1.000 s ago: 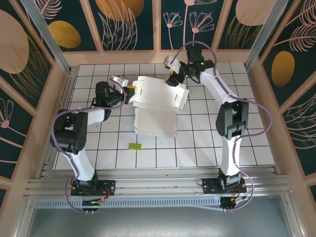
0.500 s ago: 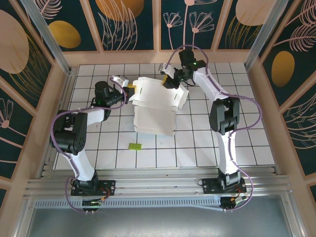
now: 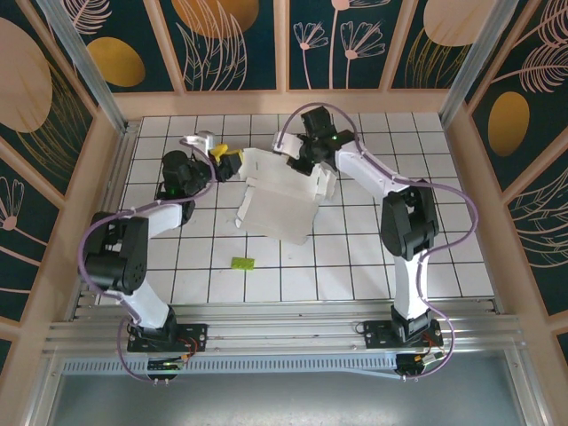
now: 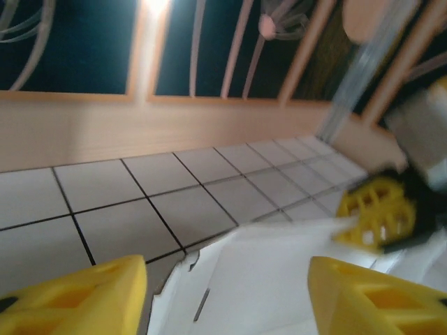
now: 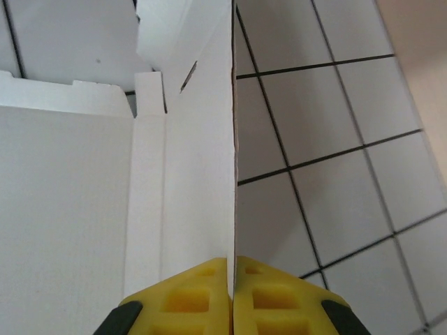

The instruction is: Fold the paper box

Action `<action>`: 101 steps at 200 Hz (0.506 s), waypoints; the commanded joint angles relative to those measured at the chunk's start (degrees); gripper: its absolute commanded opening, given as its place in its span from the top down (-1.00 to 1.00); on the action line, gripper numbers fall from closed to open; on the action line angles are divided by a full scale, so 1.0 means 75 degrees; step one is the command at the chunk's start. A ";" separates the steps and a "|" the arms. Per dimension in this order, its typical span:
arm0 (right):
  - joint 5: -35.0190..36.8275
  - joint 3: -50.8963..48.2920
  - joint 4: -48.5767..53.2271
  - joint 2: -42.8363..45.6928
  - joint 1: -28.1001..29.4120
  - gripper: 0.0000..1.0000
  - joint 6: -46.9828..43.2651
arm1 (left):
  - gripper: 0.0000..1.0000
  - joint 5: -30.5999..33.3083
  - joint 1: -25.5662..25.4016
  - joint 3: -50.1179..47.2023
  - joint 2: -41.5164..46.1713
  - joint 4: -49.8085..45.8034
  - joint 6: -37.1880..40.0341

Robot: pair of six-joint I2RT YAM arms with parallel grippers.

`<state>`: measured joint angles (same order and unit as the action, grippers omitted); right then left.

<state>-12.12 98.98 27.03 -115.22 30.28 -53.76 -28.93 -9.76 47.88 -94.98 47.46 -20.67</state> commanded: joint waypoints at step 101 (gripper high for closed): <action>0.2789 -0.3692 -0.4520 0.1321 0.1305 0.89 0.0048 | -0.20 0.0116 -0.1184 0.0700 -0.1344 0.0889 -0.9022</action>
<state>8.67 73.41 -4.19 -106.85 39.29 -56.47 -28.42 -18.35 50.39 -102.85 47.00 -77.54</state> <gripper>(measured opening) 0.065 0.598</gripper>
